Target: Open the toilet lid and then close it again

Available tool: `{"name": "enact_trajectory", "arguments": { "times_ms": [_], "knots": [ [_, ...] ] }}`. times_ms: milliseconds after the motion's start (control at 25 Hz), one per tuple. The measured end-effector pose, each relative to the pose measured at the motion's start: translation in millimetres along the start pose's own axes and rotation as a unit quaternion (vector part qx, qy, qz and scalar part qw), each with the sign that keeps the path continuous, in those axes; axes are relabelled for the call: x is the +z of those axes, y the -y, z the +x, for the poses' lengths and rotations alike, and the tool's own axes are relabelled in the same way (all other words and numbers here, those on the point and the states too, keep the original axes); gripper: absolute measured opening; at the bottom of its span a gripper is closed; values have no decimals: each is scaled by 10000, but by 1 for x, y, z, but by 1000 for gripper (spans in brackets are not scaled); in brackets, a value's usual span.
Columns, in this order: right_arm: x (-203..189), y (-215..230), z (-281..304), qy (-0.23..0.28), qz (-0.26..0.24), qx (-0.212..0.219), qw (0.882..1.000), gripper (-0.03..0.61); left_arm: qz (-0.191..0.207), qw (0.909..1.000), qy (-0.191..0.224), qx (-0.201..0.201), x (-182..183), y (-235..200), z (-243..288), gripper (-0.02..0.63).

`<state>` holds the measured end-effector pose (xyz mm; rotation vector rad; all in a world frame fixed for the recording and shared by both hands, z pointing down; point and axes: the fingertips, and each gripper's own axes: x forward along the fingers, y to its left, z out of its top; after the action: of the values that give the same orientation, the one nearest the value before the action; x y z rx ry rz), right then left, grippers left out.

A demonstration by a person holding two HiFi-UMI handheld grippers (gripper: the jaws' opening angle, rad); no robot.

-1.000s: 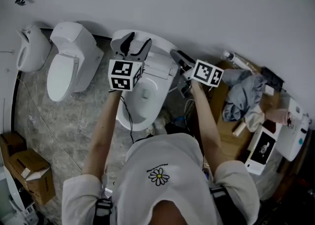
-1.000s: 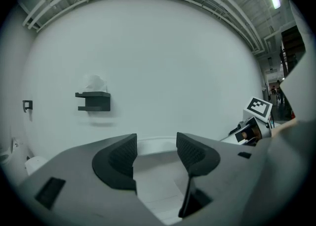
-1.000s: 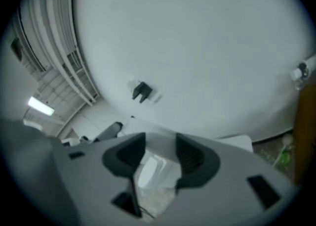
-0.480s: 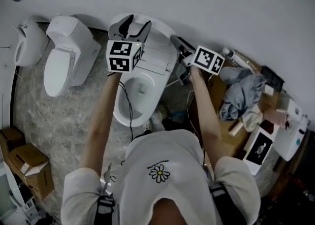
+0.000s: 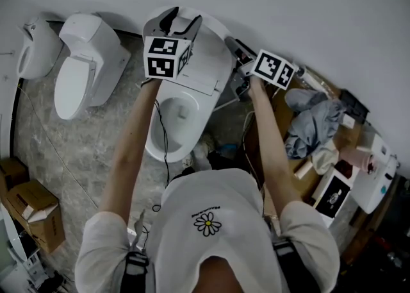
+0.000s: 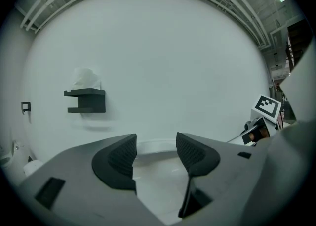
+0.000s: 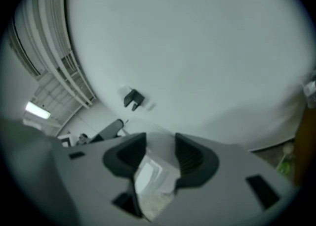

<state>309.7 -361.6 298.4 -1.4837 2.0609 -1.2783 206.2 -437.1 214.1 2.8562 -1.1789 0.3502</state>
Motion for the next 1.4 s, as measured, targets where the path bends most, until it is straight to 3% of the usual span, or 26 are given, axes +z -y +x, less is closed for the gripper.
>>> {"name": "enact_trajectory", "arguments": {
  "times_ms": [600,880,1160,1320,1400],
  "knots": [
    [19,10,11,54,-272,-306,9991,196,-174,9996,-203,59,1,-6,29,265],
    [27,10,16,-12,-898,-681,9936,163,-183,9992,-328,97,0,-8,41,265],
    [30,10,19,-163,-1097,-665,9916,163,-140,9991,-374,108,1,-9,43,265],
    [43,-9,12,52,-1399,-680,9878,155,232,9990,-110,357,15,-14,27,262],
    [59,-35,4,325,-1659,-562,9840,155,181,9986,174,469,31,-18,12,262]
  ]
}}
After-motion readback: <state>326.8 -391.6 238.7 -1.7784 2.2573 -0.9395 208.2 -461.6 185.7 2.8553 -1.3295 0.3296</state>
